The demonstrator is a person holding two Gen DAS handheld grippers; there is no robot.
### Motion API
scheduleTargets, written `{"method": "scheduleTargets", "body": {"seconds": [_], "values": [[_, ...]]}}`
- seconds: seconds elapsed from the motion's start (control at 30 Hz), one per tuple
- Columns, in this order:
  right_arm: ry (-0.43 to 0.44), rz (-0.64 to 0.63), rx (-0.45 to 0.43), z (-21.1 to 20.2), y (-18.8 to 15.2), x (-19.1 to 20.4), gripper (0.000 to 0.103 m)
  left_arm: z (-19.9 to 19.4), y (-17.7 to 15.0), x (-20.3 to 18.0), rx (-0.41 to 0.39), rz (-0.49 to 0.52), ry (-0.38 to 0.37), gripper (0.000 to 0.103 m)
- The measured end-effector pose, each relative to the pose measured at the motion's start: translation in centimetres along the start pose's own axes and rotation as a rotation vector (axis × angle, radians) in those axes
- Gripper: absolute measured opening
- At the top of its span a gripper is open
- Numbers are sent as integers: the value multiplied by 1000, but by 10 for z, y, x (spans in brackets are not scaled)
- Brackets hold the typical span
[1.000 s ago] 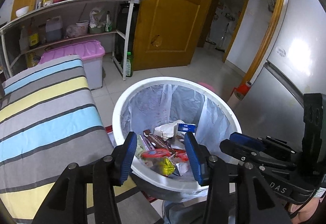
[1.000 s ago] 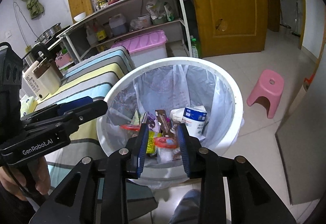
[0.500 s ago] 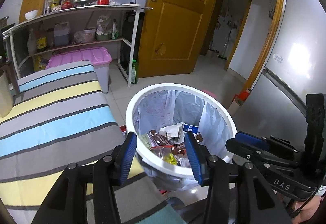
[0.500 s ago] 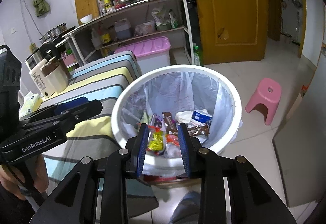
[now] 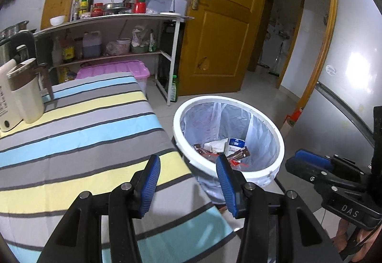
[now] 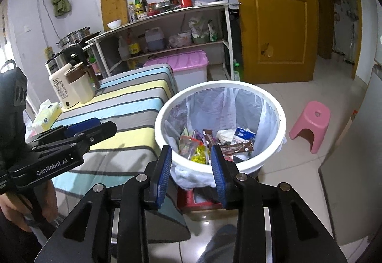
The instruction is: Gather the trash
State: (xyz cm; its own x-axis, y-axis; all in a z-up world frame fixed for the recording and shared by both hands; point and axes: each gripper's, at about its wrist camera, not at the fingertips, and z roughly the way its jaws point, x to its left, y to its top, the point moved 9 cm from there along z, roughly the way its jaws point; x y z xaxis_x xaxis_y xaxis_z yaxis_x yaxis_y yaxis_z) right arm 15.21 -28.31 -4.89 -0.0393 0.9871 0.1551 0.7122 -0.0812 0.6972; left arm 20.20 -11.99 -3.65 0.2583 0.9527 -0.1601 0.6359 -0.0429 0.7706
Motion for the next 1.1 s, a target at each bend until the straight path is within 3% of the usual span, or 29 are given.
{"method": "scheduleTargets", "body": {"seconds": [0.57,1.1], "values": [[18,-23,-15,-28,-24,20,35,-44,-34,-7,-26,25,22,48],[22,-41,-32,-43,-31,28,35,-61,-41,-6,-45,18,35,48]]}}
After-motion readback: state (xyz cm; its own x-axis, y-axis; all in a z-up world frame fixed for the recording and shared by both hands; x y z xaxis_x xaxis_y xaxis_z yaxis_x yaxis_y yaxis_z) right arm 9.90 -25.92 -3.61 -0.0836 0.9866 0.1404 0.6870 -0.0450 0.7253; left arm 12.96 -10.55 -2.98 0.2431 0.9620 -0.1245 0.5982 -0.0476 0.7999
